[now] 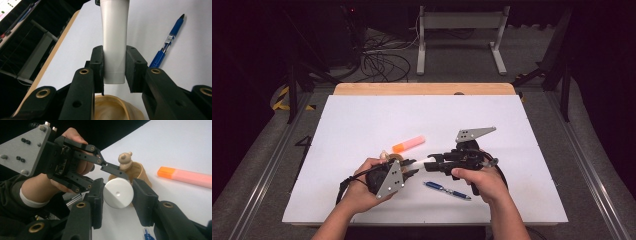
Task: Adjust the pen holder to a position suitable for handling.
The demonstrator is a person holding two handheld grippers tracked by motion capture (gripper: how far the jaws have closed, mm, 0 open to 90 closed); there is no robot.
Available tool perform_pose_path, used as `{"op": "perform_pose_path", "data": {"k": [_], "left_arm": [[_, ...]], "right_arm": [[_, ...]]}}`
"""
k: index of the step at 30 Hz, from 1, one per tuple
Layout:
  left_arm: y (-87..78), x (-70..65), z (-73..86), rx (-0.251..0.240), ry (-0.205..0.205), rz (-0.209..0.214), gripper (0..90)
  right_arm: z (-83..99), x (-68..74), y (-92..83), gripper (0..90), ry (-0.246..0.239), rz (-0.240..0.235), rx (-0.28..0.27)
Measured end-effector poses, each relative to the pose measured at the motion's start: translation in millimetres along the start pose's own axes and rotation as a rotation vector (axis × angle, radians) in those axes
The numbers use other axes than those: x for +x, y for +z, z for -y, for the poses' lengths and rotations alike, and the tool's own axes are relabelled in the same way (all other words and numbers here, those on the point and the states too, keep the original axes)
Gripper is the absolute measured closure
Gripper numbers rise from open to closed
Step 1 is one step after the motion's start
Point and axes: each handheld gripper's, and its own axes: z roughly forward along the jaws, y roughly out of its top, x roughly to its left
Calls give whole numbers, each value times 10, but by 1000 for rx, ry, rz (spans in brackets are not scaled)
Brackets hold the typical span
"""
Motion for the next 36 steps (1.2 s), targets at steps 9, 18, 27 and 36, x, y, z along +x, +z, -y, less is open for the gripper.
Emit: {"op": "perform_pose_path", "data": {"k": [9, 18, 27, 36], "left_arm": [[7, 2, 29, 11, -26, -30, 705], [-85, 57, 93, -43, -103, -22, 568], [-249, 181, 212, -85, -210, -46, 394], [-384, 296, 375, -108, -331, -63, 262]], "right_arm": [[-7, 57, 43, 672, -33, 94, -23], [-74, 190, 75, 672, -126, 169, -48], [-132, 234, 179, 673, -168, 214, -33], [-190, 245, 364, 673, -198, 220, 13]]}}
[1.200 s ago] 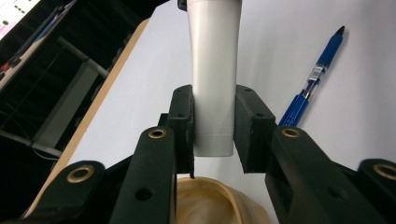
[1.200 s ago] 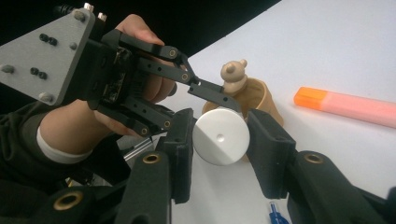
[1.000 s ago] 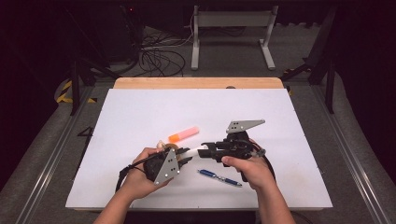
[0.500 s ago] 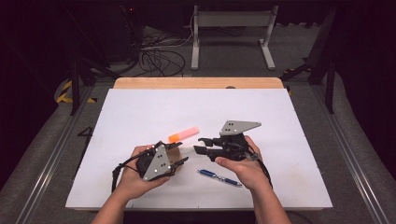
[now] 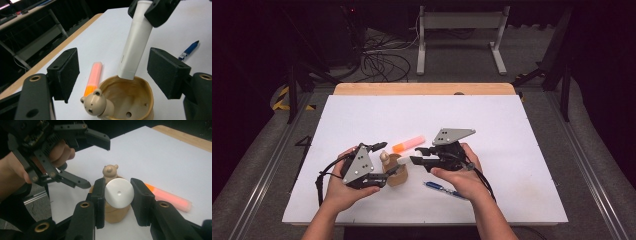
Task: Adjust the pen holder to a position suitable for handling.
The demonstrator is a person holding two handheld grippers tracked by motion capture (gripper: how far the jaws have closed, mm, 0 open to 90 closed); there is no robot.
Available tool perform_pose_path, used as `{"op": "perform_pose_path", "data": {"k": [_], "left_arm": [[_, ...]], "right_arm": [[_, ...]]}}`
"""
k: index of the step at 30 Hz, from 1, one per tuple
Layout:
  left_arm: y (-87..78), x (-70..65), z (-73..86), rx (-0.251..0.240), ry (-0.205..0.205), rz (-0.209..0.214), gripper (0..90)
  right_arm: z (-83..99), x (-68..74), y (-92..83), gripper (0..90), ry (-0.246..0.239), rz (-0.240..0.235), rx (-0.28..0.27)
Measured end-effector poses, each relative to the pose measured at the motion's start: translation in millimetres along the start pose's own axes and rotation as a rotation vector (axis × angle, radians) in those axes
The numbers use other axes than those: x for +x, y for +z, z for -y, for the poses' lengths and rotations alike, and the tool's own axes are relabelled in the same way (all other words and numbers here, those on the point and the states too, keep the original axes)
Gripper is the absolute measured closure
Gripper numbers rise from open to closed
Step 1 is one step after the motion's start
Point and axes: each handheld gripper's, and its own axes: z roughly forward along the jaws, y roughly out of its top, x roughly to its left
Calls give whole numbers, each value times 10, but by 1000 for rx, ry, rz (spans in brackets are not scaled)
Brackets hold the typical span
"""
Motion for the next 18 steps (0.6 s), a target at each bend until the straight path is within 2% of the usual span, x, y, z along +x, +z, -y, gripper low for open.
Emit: {"op": "perform_pose_path", "data": {"k": [2, 10, 18], "left_arm": [[-25, 29, 24, -8, -35, 3, 241], [-90, 153, 120, -16, -127, -4, 184], [-116, 211, 155, -18, -164, -2, 173]], "right_arm": [[-13, 7, 40, 672, -8, 4, 13], [-34, 46, 209, 673, -39, 8, 58], [-29, 66, 434, 672, -79, -17, 101]]}}
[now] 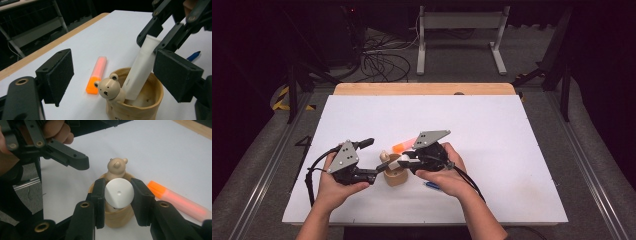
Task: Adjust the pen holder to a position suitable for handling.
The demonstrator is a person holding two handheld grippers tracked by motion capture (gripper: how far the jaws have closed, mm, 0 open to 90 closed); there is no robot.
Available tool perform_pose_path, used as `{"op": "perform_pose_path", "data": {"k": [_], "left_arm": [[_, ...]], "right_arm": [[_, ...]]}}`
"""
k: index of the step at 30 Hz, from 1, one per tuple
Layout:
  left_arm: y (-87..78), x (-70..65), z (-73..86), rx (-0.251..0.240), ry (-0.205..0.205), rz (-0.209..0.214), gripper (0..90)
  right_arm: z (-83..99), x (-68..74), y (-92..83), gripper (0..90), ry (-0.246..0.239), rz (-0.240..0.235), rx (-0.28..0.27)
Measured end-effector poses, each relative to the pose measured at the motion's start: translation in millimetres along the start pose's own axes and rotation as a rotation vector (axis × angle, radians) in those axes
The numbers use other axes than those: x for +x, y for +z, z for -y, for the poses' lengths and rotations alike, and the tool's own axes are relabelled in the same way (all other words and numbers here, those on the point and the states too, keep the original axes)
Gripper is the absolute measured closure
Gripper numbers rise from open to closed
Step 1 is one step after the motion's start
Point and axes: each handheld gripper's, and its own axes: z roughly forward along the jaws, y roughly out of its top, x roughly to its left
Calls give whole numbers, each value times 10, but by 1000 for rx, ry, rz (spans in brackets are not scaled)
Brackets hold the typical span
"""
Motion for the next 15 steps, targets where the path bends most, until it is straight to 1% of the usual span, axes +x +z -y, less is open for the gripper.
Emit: {"op": "perform_pose_path", "data": {"k": [4, 9, 15], "left_arm": [[-12, 29, 11, -6, -22, -6, 171], [-25, 56, 17, -13, -33, -13, 168], [-38, 76, 28, -12, -45, -18, 167]], "right_arm": [[6, -11, 93, 672, -15, -9, 11], [20, -16, 188, 672, -24, -18, 23], [48, -29, 274, 672, -28, -16, 33]]}}
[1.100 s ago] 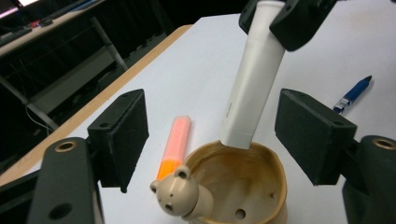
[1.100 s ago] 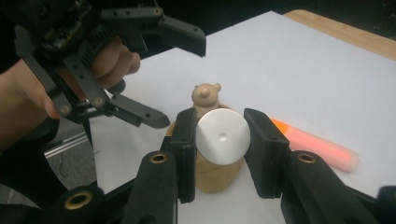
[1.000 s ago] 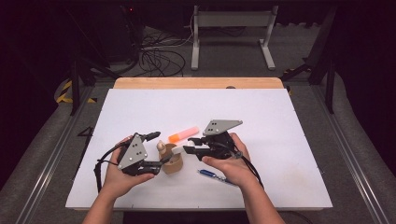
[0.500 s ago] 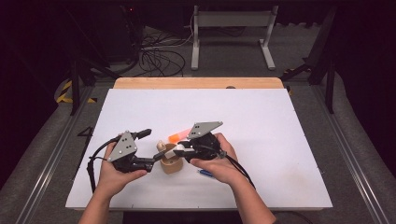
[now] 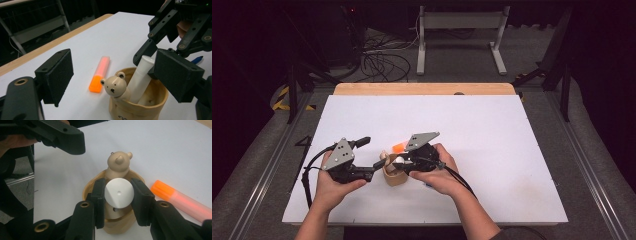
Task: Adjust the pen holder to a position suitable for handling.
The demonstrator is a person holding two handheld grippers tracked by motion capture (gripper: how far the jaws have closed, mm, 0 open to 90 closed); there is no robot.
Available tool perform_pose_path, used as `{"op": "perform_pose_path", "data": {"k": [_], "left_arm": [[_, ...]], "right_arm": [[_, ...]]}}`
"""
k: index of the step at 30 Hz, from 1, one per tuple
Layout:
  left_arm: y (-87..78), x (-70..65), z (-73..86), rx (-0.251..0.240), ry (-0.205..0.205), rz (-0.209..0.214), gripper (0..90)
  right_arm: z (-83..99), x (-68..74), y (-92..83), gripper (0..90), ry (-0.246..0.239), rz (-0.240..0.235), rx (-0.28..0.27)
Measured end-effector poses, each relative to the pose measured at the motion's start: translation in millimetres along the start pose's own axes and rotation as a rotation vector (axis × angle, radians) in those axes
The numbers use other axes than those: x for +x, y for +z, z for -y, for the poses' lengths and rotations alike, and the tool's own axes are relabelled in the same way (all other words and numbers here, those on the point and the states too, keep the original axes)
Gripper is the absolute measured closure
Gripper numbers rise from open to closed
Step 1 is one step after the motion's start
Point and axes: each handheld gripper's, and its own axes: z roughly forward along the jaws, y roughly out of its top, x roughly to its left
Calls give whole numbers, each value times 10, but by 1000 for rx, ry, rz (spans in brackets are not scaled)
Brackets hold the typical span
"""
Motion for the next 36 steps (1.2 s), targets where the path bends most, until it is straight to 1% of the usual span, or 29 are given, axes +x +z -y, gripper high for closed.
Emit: {"op": "perform_pose_path", "data": {"k": [6, 12, 16, 20, 22, 25, 29, 31, 34, 36], "left_arm": [[-10, 19, 7, -7, -24, 4, 161], [-13, 30, 14, -6, -32, -2, 159], [-13, 39, 20, -5, -38, -4, 159], [-18, 52, 25, -7, -41, -8, 159], [-18, 58, 29, -8, -43, -13, 159], [-22, 66, 34, -10, -53, -11, 159], [-22, 73, 39, -11, -63, -15, 159], [-23, 81, 40, -13, -60, -17, 158], [-18, 80, 44, -12, -68, -17, 158], [-11, 84, 48, -10, -68, -22, 158]], "right_arm": [[22, -19, 67, 671, -3, -6, 5], [45, -23, 126, 671, -1, -9, 25], [58, -30, 151, 669, -9, -20, 23], [64, -41, 139, 661, -13, -31, 23], [70, -56, 121, 633, -2, -35, 6], [81, -88, 69, 584, 13, -49, -32], [95, -141, -36, 486, 34, -73, -104], [103, -172, -98, 457, 45, -73, -141], [124, -218, -188, 404, 49, -57, -190], [147, -250, -238, 389, 60, -47, -209]]}}
